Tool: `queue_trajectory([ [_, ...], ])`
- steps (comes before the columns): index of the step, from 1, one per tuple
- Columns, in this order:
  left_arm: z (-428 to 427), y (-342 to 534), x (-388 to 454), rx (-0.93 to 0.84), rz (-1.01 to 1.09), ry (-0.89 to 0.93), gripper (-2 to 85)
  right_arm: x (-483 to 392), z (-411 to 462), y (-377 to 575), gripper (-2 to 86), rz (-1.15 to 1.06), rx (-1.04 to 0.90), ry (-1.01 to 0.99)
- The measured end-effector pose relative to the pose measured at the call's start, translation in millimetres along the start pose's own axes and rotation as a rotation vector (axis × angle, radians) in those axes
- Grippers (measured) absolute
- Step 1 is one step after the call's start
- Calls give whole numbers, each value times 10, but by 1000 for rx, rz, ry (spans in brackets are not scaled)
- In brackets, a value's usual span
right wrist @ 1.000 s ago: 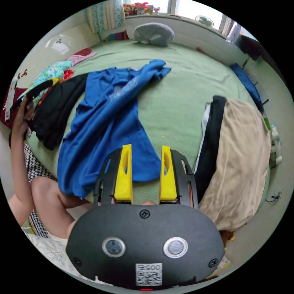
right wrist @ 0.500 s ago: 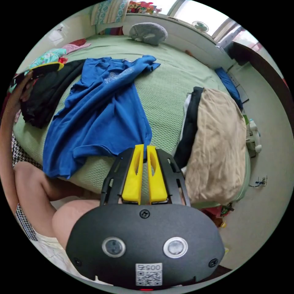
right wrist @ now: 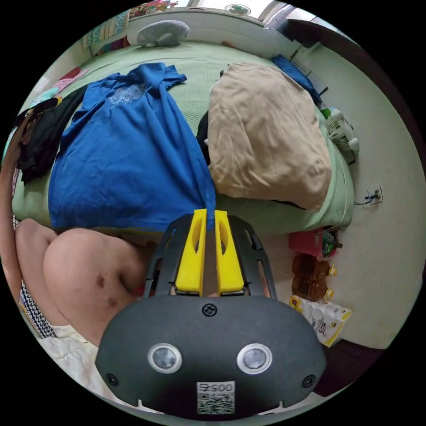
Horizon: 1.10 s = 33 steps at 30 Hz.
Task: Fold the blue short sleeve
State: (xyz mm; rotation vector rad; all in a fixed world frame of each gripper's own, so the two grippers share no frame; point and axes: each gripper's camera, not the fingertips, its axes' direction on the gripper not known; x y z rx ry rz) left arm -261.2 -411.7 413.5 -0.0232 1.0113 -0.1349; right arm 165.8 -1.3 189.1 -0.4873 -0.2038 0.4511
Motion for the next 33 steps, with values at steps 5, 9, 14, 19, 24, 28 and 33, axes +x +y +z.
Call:
queue_trajectory([
  [5,198,-62,43,-8,15,-23,2,68,-330,-162,36,2,109,-132],
  [9,364,-130,26,-25,-5,41,3,72,-510,-554,71,-29,271,-256],
  [14,567,-249,74,-34,16,27,3,-131,-386,-1654,98,-83,325,-262],
  [19,776,-365,55,-60,1,115,1,-231,-23,-2699,90,-36,304,-246],
  [24,1024,-540,69,-62,-3,174,-2,-377,454,-3373,68,3,174,-281],
  [28,1250,-622,-25,-97,-34,185,-2,-694,771,-3595,54,-84,81,-190],
  [33,1384,-608,-259,-93,-119,198,-3,-902,753,-3596,5,-219,124,-72],
])
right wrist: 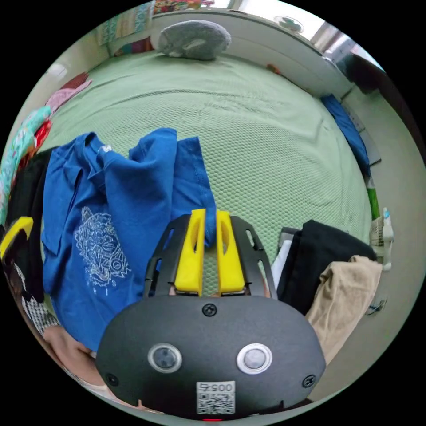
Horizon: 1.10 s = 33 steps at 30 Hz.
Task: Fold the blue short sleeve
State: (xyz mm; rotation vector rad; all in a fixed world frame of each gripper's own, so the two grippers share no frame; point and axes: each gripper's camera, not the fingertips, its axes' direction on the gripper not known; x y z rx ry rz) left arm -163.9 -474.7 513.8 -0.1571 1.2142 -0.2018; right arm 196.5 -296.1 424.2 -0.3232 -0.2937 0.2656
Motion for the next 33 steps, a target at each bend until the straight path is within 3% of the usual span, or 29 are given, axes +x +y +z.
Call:
queue_trajectory([
  [7,89,50,-232,9,-66,-3,-3,511,-291,7,-16,151,39,294],
  [15,213,42,-296,17,-67,-10,2,1011,-279,226,-14,378,-22,317],
  [18,239,42,-256,62,-29,3,18,967,-413,352,-13,420,56,203],
  [23,471,-7,-14,65,74,34,95,353,-488,671,-14,385,123,-193],
  [29,825,-40,319,-12,165,77,149,-286,-304,1162,-13,477,137,-328],
  [33,994,-46,447,-21,180,-71,154,-482,-215,1315,-13,403,122,-359],
])
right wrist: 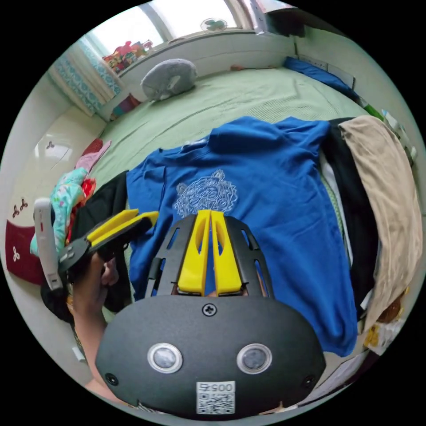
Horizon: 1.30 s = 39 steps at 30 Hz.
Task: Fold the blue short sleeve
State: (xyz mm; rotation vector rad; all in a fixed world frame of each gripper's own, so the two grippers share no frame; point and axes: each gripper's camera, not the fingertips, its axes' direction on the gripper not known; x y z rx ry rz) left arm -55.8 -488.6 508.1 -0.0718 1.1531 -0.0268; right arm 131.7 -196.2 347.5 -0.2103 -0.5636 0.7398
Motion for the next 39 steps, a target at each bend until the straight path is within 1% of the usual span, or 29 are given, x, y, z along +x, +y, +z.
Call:
queue_trajectory([
  [1,51,-12,18,-9,-1,-15,150,-48,21,14,-13,-45,-39,-10],
  [2,99,-26,23,-23,-8,-5,146,-94,19,42,-13,-86,-37,-28],
  [5,199,-52,56,-42,-9,-10,136,-156,9,99,-12,-94,29,-70],
  [9,264,-70,110,-48,-13,-35,128,-253,35,86,-12,-158,9,-121],
  [13,309,-94,186,-58,10,-65,122,-295,33,123,-12,-221,24,-58],
  [16,330,-117,184,-73,-5,-45,114,-284,117,148,-13,-230,13,-6],
  [21,350,-118,140,-71,-20,-10,92,-201,283,166,-12,-213,-58,-76],
  [24,339,-110,81,-90,-58,-36,39,-163,304,181,-11,-210,-59,-92],
  [28,345,-75,68,-86,-25,-9,57,-130,329,199,-11,-207,-52,-74],
  [31,319,-50,137,-68,46,54,102,-123,356,204,-12,-205,-55,-84],
  [33,313,-39,174,-74,73,56,122,-128,371,207,-12,-204,-54,-86],
  [35,370,-15,201,-101,90,-8,122,-140,392,214,-12,-202,-54,-90],
  [39,413,18,152,-96,73,6,114,-178,420,232,-12,-213,-53,-96],
])
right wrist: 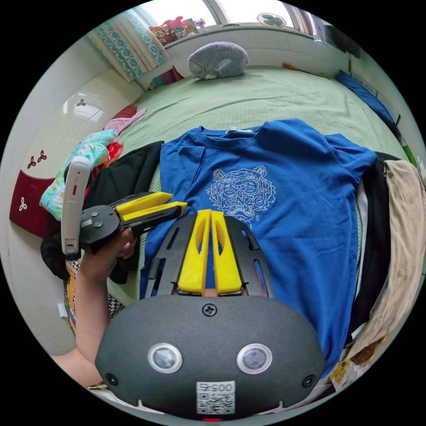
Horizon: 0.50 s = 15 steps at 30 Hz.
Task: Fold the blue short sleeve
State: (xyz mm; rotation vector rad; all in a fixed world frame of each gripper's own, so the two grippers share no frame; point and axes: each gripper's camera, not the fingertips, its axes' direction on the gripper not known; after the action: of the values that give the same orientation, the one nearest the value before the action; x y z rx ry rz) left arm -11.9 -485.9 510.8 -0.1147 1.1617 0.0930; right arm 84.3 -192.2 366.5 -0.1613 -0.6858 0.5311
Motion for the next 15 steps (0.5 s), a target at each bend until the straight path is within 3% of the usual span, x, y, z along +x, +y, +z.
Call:
queue_trajectory([
  [5,-130,93,-143,29,-21,78,108,-42,85,8,-12,-12,-11,5],
  [15,-183,335,-262,17,11,49,113,-88,200,23,-12,-18,-21,2],
])
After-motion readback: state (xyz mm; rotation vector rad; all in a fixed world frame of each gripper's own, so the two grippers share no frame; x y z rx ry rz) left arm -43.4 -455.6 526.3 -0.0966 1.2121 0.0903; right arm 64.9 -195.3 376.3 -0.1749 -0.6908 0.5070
